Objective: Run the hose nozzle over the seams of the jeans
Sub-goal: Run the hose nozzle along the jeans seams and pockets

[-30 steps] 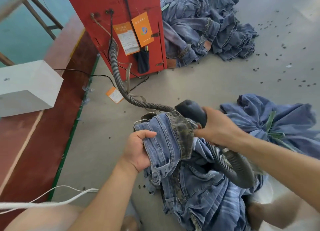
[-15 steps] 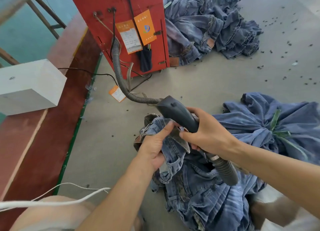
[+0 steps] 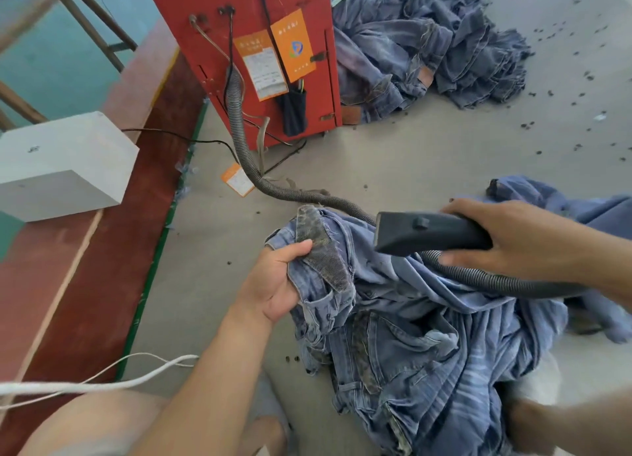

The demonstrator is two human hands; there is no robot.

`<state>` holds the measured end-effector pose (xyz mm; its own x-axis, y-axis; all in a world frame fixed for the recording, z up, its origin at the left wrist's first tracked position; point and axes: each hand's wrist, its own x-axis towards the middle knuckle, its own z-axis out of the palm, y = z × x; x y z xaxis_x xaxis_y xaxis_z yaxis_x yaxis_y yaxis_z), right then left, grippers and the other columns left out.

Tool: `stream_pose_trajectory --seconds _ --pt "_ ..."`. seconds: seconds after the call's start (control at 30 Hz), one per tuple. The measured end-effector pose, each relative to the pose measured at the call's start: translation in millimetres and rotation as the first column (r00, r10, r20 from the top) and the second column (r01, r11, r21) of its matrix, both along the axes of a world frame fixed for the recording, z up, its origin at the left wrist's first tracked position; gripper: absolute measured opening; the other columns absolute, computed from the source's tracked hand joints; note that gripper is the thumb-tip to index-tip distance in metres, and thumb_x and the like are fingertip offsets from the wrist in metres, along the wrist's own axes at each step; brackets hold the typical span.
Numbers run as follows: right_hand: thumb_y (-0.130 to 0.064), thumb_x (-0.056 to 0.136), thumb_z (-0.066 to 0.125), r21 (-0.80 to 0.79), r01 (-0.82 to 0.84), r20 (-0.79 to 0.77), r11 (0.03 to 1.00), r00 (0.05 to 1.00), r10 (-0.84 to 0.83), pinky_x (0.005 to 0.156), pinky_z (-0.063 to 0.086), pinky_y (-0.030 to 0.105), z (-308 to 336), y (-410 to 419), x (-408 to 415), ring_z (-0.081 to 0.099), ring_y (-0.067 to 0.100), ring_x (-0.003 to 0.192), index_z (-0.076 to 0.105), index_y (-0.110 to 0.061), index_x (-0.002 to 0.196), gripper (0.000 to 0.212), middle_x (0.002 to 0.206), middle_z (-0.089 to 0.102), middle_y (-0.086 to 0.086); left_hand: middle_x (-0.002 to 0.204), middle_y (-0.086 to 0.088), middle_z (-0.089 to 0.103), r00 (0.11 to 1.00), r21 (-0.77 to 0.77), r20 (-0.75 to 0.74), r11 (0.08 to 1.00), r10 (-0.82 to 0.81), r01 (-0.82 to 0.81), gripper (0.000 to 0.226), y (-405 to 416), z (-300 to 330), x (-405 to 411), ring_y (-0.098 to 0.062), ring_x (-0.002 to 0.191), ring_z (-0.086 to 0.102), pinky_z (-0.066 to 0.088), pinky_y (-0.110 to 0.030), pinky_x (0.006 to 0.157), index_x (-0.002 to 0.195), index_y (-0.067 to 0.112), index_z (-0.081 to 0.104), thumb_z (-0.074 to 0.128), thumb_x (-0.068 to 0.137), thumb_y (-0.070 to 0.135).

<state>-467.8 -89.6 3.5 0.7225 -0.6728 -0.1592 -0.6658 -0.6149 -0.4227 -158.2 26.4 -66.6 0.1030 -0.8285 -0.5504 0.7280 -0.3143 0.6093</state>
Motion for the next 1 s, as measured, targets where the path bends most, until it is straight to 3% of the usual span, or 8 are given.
stream_pose_trajectory --seconds 0.2,0.37,0.47,0.57,0.73,0.87,0.93,1.0 --pt "-0.080 0.086 0.041 -0.097 -0.107 -0.002 0.990 0.994 0.107 0.068 0.054 0.036 -20 25 40 0.062 0.008 0.070 0.046 -0.048 0.122 0.049 0.083 0.066 -0.014 0.121 -0.028 0.070 0.999 -0.048 -0.046 0.999 -0.023 0.021 0.039 1 -2 -3 -0.040 0.104 0.073 0.063 -0.050 0.082 0.123 -0.008 0.066 0.055 0.087 0.004" --pt "-0.075 0.086 0.048 -0.099 0.042 0.242 0.994 0.970 -0.017 0.054 0.048 0.023 -17 17 45 0.059 0.002 0.059 0.049 -0.048 0.121 0.044 0.068 0.060 -0.020 0.117 -0.026 0.073 0.996 -0.068 -0.043 0.995 -0.075 0.072 0.035 0 -2 -2 -0.037 0.102 0.075 0.062 -0.047 0.081 0.117 -0.004 0.074 0.053 0.091 0.005" --pt "-0.077 0.082 0.042 -0.184 -0.060 0.078 0.981 0.994 0.076 0.056 0.053 0.035 -10 7 28 0.054 0.003 0.054 0.052 -0.050 0.123 0.050 0.063 0.056 -0.020 0.119 -0.024 0.072 0.996 -0.101 -0.069 0.994 -0.055 0.047 0.033 -1 -1 5 -0.036 0.106 0.074 0.062 -0.048 0.082 0.113 -0.003 0.077 0.054 0.092 0.009" --pt "-0.075 0.085 0.037 -0.243 -0.193 -0.027 0.951 0.981 0.193 0.052 0.049 0.031 -17 18 31 0.054 0.002 0.059 0.053 -0.050 0.123 0.049 0.071 0.060 -0.021 0.116 -0.024 0.073 0.994 -0.083 -0.063 0.993 -0.088 0.083 0.033 0 -2 7 -0.036 0.104 0.074 0.062 -0.048 0.083 0.111 -0.002 0.077 0.053 0.093 0.009" --pt "-0.071 0.087 0.047 -0.189 -0.098 0.175 0.977 0.976 0.131 0.049 0.041 0.022 -16 25 45 0.053 0.000 0.053 0.054 -0.048 0.123 0.044 0.065 0.058 -0.022 0.113 -0.023 0.075 0.990 -0.093 -0.048 0.987 -0.136 0.131 0.032 4 -2 7 -0.036 0.102 0.075 0.062 -0.047 0.082 0.110 -0.001 0.078 0.057 0.091 0.012" --pt "-0.067 0.084 0.053 -0.165 -0.081 0.050 0.983 0.995 0.090 0.057 0.053 0.038 -4 11 37 0.056 0.006 0.056 0.056 -0.048 0.122 0.043 0.061 0.056 -0.018 0.120 -0.025 0.072 0.986 -0.119 -0.028 0.980 -0.164 0.159 0.037 6 -1 7 -0.037 0.108 0.073 0.060 -0.048 0.088 0.119 -0.004 0.073 0.064 0.086 0.011" --pt "-0.068 0.083 0.050 -0.152 -0.128 -0.010 0.980 0.992 0.128 0.061 0.053 0.039 -1 12 40 0.058 0.009 0.058 0.054 -0.050 0.124 0.045 0.066 0.063 -0.013 0.121 -0.027 0.070 0.985 -0.112 -0.019 0.980 -0.169 0.166 0.045 8 -3 5 -0.039 0.108 0.072 0.060 -0.049 0.089 0.127 -0.007 0.067 0.067 0.085 0.008" --pt "-0.069 0.082 0.050 -0.127 -0.152 0.071 0.980 0.984 0.162 0.056 0.051 0.034 -1 16 46 0.058 0.008 0.056 0.056 -0.049 0.123 0.046 0.064 0.062 -0.015 0.119 -0.027 0.070 0.983 -0.092 -0.003 0.979 -0.182 0.181 0.052 9 -3 2 -0.040 0.105 0.072 0.060 -0.050 0.087 0.130 -0.007 0.064 0.070 0.081 0.009"
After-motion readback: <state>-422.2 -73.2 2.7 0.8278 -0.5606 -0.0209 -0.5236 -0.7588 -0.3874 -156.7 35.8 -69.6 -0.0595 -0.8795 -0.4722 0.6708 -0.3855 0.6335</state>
